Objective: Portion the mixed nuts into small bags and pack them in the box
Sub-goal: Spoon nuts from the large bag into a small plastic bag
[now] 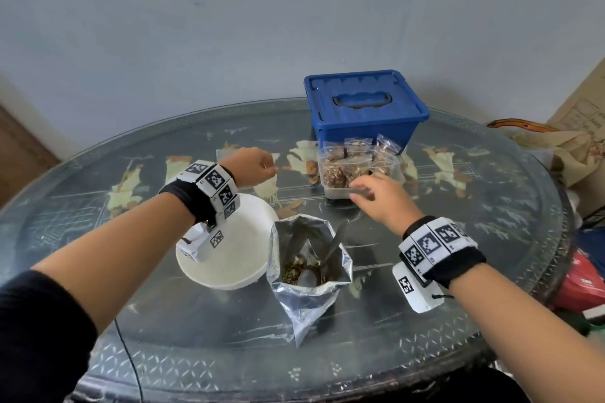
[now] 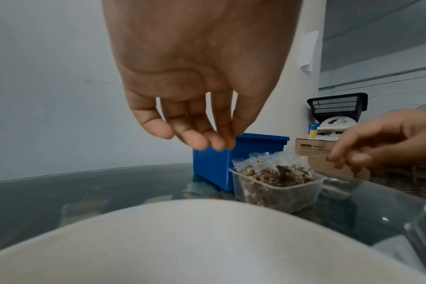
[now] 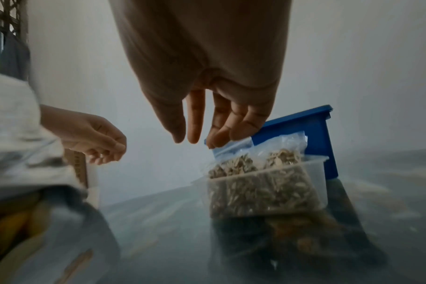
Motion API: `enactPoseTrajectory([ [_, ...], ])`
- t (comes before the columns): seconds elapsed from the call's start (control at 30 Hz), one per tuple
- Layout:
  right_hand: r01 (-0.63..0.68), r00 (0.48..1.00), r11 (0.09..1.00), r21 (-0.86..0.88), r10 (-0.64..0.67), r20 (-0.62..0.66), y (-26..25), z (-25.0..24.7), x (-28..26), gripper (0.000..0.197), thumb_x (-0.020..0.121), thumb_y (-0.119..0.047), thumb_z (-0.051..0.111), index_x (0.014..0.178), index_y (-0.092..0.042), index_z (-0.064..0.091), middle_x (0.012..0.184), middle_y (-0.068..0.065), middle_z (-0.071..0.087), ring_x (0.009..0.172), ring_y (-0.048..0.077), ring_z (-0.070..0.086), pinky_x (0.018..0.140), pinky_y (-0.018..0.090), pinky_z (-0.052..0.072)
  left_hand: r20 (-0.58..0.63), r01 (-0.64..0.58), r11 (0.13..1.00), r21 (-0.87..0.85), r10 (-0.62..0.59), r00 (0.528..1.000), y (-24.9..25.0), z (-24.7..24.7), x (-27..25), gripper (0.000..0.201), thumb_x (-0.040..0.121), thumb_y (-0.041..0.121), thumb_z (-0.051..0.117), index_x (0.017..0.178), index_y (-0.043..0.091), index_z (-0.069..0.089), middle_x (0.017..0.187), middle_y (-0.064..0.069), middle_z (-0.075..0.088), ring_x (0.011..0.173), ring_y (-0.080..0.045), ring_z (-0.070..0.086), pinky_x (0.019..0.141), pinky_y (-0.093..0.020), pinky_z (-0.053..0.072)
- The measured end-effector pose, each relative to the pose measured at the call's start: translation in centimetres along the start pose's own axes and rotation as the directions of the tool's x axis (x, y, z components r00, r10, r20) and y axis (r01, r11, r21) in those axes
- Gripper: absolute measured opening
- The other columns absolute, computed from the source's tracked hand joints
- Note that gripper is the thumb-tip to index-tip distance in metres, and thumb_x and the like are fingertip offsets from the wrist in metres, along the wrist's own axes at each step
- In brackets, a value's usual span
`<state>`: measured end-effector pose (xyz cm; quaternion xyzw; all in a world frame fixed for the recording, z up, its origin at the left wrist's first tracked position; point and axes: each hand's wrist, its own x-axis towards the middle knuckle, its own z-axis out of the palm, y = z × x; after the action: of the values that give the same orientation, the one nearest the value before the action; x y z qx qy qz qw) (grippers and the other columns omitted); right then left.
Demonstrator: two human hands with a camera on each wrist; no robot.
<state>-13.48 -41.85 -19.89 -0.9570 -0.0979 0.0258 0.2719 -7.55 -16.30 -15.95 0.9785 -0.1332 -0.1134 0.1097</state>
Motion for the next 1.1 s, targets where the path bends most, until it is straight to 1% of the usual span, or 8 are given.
enactPoseTrajectory([
  [0.1, -0.013, 0.998, 1.0, 0.002, 0.012, 0.062, 0.4, 1.8, -0.9, 0.027, 0.091, -0.022, 0.057, 0.116, -0.013, 0.061, 0.113, 0.008, 0.058, 0.105, 0.022, 0.056, 0.094, 0.03, 0.042, 0.065, 0.103, 0.995, 0.017, -0.104, 0.992, -1.4, 0.4, -2.3, 0.033, 0.096, 0.028, 0.046, 0.102, 0.001, 0.063, 0.098, -0.011, 0.063, 0.099, -0.028, 0.059, 0.083, -0.029, 0.043],
  [0.2, -0.076, 0.986, 0.994, -0.076, 0.086, 0.144, 0.7, 3.5, -1.6, 0.034, 0.092, -0.025, 0.056, 0.124, -0.013, 0.057, 0.121, 0.009, 0.054, 0.112, 0.023, 0.052, 0.093, 0.023, 0.034, 0.171, 0.162, 0.984, 0.074, -0.173, 0.97, -1.9, 1.1, -4.4, 0.033, 0.096, 0.026, 0.045, 0.108, 0.001, 0.064, 0.11, -0.014, 0.064, 0.103, -0.028, 0.059, 0.088, -0.03, 0.044],
  [0.27, -0.107, 0.972, 0.985, -0.136, 0.133, 0.196, 1.1, 4.7, -2.0, 0.041, 0.092, -0.03, 0.055, 0.13, -0.016, 0.052, 0.131, 0.009, 0.05, 0.121, 0.024, 0.047, 0.1, 0.028, 0.032, 0.223, 0.135, 0.982, 0.132, -0.163, 0.961, -2.2, 2.3, -5.4, 0.035, 0.096, 0.025, 0.044, 0.113, 0.0, 0.062, 0.12, -0.014, 0.06, 0.11, -0.027, 0.056, 0.093, -0.029, 0.039],
  [0.4, -0.137, 0.925, 0.958, -0.252, 0.215, 0.314, 1.9, 6.6, -2.4, 0.06, 0.088, -0.043, 0.055, 0.142, -0.023, 0.037, 0.147, 0.011, 0.031, 0.135, 0.034, 0.028, 0.11, 0.044, 0.028, 0.3, 0.113, 0.962, 0.249, -0.188, 0.935, -3.3, 5.4, -6.4, 0.045, 0.092, 0.037, 0.052, 0.131, 0.014, 0.049, 0.138, -0.004, 0.047, 0.128, -0.023, 0.04, 0.106, -0.029, 0.026],
  [0.53, -0.13, 0.883, 0.931, -0.34, 0.265, 0.388, 1.9, 7.4, -3.2, 0.072, 0.089, -0.046, 0.054, 0.149, -0.028, 0.017, 0.156, 0.012, 0.006, 0.142, 0.037, 0.006, 0.115, 0.049, 0.017, 0.335, 0.144, 0.947, 0.289, -0.241, 0.911, -3.3, 7.2, -6.4, 0.068, 0.089, 0.041, 0.057, 0.142, 0.009, 0.031, 0.146, -0.008, 0.036, 0.136, -0.026, 0.03, 0.11, -0.034, 0.02],
  [0.77, -0.124, 0.898, 0.937, -0.326, 0.246, 0.364, 2.2, 7.4, -3.8, 0.075, 0.09, -0.044, 0.053, 0.149, -0.028, 0.012, 0.158, 0.006, -0.001, 0.144, 0.031, 0.0, 0.113, 0.051, 0.013, 0.322, 0.108, 0.936, 0.336, -0.222, 0.92, -2.9, 8.0, -6.2, 0.062, 0.084, 0.035, 0.066, 0.133, 0.007, 0.041, 0.135, -0.009, 0.046, 0.126, -0.031, 0.039, 0.104, -0.039, 0.029],
  [1.0, -0.14, 0.901, 0.943, -0.302, 0.248, 0.355, 2.4, 7.6, -3.7, 0.076, 0.089, -0.047, 0.055, 0.149, -0.029, 0.013, 0.158, 0.005, 0.0, 0.144, 0.03, 0.0, 0.113, 0.051, 0.011, 0.233, 0.114, 0.948, 0.298, -0.188, 0.954, -2.5, 7.3, -6.5, 0.035, 0.098, 0.021, 0.038, 0.125, 0.003, 0.051, 0.133, -0.01, 0.049, 0.124, -0.027, 0.042, 0.101, -0.031, 0.028],
  [1.1, -0.142, 0.901, 0.942, -0.305, 0.251, 0.355, 2.4, 7.6, -3.8, 0.076, 0.088, -0.047, 0.055, 0.149, -0.029, 0.013, 0.158, 0.005, 0.001, 0.144, 0.03, 0.001, 0.113, 0.051, 0.011, 0.215, 0.132, 0.957, 0.259, -0.19, 0.958, -3.1, 6.9, -6.6, 0.033, 0.097, 0.025, 0.04, 0.116, 0.005, 0.059, 0.126, -0.009, 0.055, 0.119, -0.026, 0.045, 0.1, -0.031, 0.028],
])
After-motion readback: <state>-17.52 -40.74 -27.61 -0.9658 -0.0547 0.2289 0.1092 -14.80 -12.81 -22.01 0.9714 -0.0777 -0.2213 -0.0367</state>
